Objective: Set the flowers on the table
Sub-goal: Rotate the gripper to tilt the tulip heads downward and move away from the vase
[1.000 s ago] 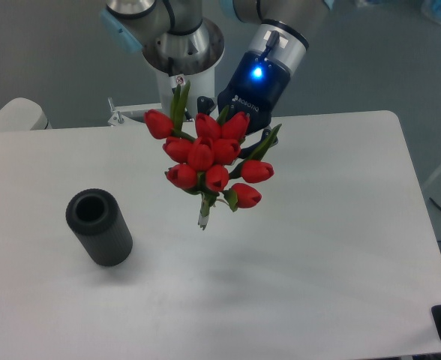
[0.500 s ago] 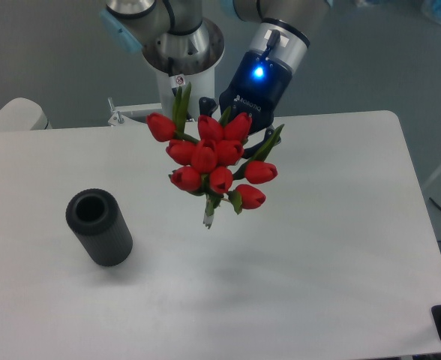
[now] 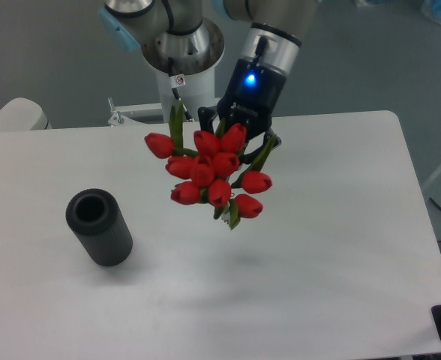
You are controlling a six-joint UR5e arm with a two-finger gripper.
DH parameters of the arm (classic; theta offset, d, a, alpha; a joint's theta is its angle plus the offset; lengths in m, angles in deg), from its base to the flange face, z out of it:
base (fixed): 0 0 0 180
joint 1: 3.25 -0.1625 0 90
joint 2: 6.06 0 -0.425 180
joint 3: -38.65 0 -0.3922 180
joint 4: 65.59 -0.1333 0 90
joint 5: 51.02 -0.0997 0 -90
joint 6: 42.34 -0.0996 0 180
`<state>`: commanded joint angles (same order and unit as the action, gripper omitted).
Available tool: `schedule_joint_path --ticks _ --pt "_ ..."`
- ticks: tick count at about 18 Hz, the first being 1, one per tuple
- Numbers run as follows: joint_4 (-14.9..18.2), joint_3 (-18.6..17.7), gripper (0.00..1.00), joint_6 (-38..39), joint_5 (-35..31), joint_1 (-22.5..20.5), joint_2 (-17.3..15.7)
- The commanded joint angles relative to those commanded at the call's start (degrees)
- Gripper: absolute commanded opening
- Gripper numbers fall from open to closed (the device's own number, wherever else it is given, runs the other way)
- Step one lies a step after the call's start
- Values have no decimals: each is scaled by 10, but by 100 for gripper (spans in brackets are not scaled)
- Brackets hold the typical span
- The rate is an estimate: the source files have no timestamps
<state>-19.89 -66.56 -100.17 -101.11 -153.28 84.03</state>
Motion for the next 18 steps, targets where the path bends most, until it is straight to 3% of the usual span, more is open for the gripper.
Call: schedule_joint_path --ticks 7,18 --pt "1 8 21 -18 -112 28 -8" --pt "14 -6 21 -42 -290 55 37"
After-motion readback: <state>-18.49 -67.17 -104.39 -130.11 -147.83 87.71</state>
